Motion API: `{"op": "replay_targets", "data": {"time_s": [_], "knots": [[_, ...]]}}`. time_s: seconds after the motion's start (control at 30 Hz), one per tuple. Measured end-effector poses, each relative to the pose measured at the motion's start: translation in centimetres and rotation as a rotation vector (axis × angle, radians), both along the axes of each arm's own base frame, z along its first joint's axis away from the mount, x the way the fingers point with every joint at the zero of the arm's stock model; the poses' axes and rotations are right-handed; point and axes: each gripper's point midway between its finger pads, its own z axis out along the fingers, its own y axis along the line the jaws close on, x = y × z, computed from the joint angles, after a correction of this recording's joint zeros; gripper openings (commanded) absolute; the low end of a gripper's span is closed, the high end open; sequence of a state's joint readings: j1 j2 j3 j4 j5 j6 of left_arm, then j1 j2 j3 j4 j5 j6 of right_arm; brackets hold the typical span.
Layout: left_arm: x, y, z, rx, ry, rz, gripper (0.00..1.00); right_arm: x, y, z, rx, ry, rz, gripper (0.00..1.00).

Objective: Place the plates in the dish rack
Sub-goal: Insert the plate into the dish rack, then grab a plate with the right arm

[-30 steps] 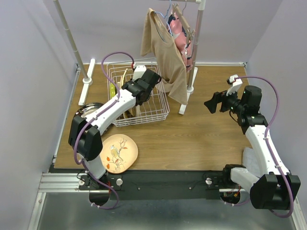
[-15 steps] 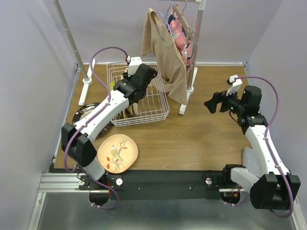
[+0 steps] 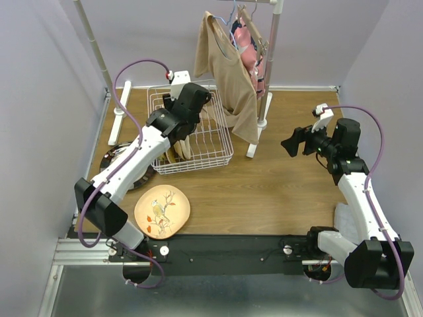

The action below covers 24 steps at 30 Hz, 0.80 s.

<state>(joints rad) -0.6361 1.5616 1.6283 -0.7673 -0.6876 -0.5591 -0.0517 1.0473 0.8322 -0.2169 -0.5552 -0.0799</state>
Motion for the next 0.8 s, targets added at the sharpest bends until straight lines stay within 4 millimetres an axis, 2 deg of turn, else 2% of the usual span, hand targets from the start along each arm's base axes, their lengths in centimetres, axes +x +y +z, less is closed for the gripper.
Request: {"op": "replay_targets", "data": {"time_s": [0.07, 0.2, 0.27, 0.4, 0.57, 0.8], "knots": [[-0.3, 0.2, 0.9, -0.004, -0.018, -0.006, 0.65, -0.2, 0.3, 0.0, 0.001, -0.002, 0.02, 1.0], [-1.1, 0.8, 3.8, -0.03, -0.089, -0.035, 0.68, -0.8, 1.2, -0.1, 0.001, -0.01, 0.096, 1.0], [-1.9, 1.2, 5.8, -0.061, -0.15, -0.061, 0.7, -1.3, 1.9, -0.1, 0.001, -0.021, 0.157, 1.0], [-3.6, 1.8, 8.0, -0.095, -0.238, -0.128, 0.75, -2.9, 3.3, -0.2, 0.008, -0.03, 0.291, 1.0], [-5.7, 2.4, 9.0, -0.11, -0.309, -0.205, 0.76, -4.9, 4.7, -0.6, 0.007, -0.045, 0.444, 1.0], [-7.8, 3.3, 8.4, -0.098, -0.36, -0.274, 0.76, -7.4, 4.8, -3.3, -0.107, -0.013, 0.645, 1.0]]}}
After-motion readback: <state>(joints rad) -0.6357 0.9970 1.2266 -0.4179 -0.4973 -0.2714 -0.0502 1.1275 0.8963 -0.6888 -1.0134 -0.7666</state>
